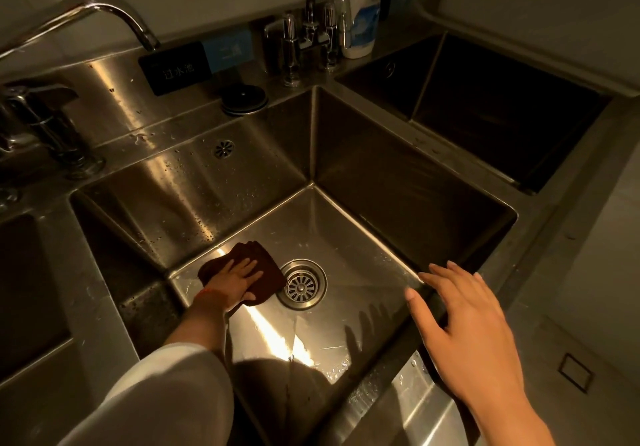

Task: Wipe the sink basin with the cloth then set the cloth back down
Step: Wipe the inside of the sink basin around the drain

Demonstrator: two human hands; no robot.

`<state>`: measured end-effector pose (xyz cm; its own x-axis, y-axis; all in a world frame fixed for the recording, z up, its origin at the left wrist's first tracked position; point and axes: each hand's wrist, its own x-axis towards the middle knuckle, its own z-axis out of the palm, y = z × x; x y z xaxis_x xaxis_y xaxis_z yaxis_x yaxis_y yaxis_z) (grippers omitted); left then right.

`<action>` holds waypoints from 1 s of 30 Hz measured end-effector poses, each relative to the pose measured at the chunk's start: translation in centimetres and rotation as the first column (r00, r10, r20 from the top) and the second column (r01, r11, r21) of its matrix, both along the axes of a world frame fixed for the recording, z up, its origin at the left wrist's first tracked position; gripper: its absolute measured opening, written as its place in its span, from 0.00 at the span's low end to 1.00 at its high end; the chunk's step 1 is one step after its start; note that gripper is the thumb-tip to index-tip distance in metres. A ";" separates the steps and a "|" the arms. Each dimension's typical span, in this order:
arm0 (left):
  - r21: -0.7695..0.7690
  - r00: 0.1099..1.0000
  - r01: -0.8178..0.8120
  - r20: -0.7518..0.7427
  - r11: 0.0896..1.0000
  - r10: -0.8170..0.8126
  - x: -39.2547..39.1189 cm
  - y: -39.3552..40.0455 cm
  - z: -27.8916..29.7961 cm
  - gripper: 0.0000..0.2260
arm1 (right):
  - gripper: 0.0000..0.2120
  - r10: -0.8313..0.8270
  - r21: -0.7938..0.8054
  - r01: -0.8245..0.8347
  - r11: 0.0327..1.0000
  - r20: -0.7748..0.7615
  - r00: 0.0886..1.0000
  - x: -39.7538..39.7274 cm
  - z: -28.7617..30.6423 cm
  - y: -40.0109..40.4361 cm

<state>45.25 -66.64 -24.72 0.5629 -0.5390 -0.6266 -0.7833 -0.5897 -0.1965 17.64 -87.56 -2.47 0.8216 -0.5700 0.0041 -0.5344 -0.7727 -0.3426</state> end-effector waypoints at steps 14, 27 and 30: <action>-0.012 0.997 -0.079 -0.018 0.997 0.079 -0.4 -0.2 -0.2 0.33 | 0.22 -0.024 -0.014 0.024 1.000 0.026 0.999 -0.1 -0.1 0.1; 0.067 1.000 -0.019 -0.019 0.998 0.020 0.8 -0.9 0.0 0.34 | 0.26 -0.182 -0.101 0.178 0.979 -0.028 0.983 0.4 0.3 0.0; 0.064 1.000 0.006 -0.015 0.998 -0.005 1.1 -0.8 0.1 0.33 | 0.24 -0.209 -0.115 0.210 0.971 0.023 0.978 0.6 0.4 -0.2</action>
